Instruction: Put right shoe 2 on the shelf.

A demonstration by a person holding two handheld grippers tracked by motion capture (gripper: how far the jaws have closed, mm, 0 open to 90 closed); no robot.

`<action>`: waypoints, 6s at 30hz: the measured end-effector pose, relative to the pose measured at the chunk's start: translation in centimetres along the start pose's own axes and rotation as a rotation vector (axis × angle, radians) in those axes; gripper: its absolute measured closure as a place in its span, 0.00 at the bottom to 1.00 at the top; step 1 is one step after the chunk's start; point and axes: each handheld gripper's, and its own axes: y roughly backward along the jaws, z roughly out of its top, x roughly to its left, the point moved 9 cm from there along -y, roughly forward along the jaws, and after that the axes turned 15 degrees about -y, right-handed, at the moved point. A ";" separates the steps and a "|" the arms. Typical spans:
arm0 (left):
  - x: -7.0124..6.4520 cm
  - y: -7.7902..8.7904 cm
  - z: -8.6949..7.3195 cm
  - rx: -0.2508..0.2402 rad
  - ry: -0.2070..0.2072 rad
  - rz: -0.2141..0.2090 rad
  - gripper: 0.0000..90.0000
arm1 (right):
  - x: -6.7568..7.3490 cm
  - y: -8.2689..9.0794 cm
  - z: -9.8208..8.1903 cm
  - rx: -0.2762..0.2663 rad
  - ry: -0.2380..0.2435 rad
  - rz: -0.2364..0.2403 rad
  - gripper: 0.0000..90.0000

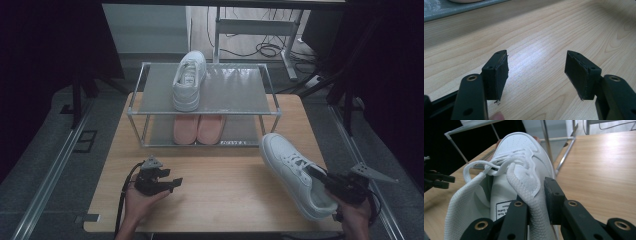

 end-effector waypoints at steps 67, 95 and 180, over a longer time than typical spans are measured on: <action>0.3 0.3 0.1 -0.016 0.009 0.001 0.40 | 15.3 -9.6 10.6 -0.109 0.079 0.167 0.88; 0.5 0.5 0.1 -0.029 0.014 0.004 0.40 | 15.7 -17.6 18.8 -0.149 0.019 -0.067 0.88; 0.5 0.5 0.1 -0.027 0.004 0.013 0.41 | 12.1 -22.5 18.8 0.014 0.050 -0.164 0.92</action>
